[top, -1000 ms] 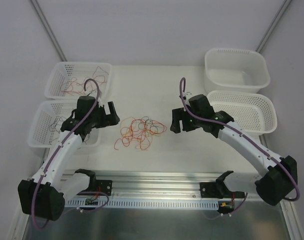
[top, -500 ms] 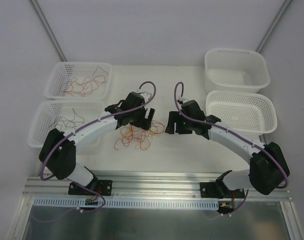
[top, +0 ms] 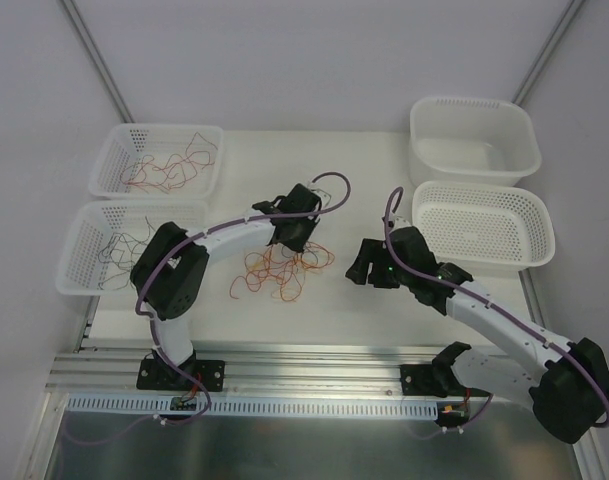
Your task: Untangle the cables
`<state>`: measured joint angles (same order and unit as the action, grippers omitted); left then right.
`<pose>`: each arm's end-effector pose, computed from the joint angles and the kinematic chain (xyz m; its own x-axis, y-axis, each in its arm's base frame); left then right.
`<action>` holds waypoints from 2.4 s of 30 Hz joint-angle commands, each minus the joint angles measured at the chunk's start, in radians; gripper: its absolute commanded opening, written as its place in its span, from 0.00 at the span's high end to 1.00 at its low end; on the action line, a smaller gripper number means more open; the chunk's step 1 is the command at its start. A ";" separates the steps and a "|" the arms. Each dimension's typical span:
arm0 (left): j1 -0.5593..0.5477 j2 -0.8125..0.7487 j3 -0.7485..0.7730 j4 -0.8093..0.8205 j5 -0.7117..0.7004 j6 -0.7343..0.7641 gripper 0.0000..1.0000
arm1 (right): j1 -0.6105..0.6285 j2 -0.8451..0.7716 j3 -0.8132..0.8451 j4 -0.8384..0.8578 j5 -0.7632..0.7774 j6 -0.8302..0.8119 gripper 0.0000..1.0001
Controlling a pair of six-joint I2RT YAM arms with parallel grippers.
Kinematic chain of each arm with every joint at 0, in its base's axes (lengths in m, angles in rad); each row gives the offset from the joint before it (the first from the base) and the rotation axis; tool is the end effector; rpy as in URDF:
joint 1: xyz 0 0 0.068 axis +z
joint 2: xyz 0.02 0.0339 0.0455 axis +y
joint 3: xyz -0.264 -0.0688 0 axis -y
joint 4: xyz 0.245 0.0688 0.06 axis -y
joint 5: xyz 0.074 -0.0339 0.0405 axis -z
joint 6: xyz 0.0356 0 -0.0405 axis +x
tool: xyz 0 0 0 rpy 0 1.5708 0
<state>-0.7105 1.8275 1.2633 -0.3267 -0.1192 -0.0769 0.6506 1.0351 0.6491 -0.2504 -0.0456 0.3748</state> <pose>0.3021 -0.2543 0.2035 -0.6331 0.4441 -0.6340 0.5439 0.8380 0.0439 0.1764 0.1363 0.2387 -0.6722 -0.0521 -0.7385 -0.4171 0.8508 0.3196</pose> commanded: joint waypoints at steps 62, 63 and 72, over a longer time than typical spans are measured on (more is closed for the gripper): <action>-0.122 -0.527 0.127 -0.011 -0.178 -0.811 1.00 | 0.018 0.183 -0.045 0.674 -0.096 0.023 0.16; -0.122 -0.533 0.119 -0.009 -0.181 -0.820 1.00 | 0.018 0.210 -0.037 0.678 -0.091 0.016 0.16; -0.122 -0.539 0.056 0.014 -0.169 -0.931 1.00 | 0.023 0.498 0.070 0.795 -0.129 0.032 0.15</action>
<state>-0.8253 1.3216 1.3357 -0.3466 -0.2703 -0.9497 0.6659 1.4757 0.6567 0.4202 -0.1459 0.3935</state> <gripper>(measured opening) 0.007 0.849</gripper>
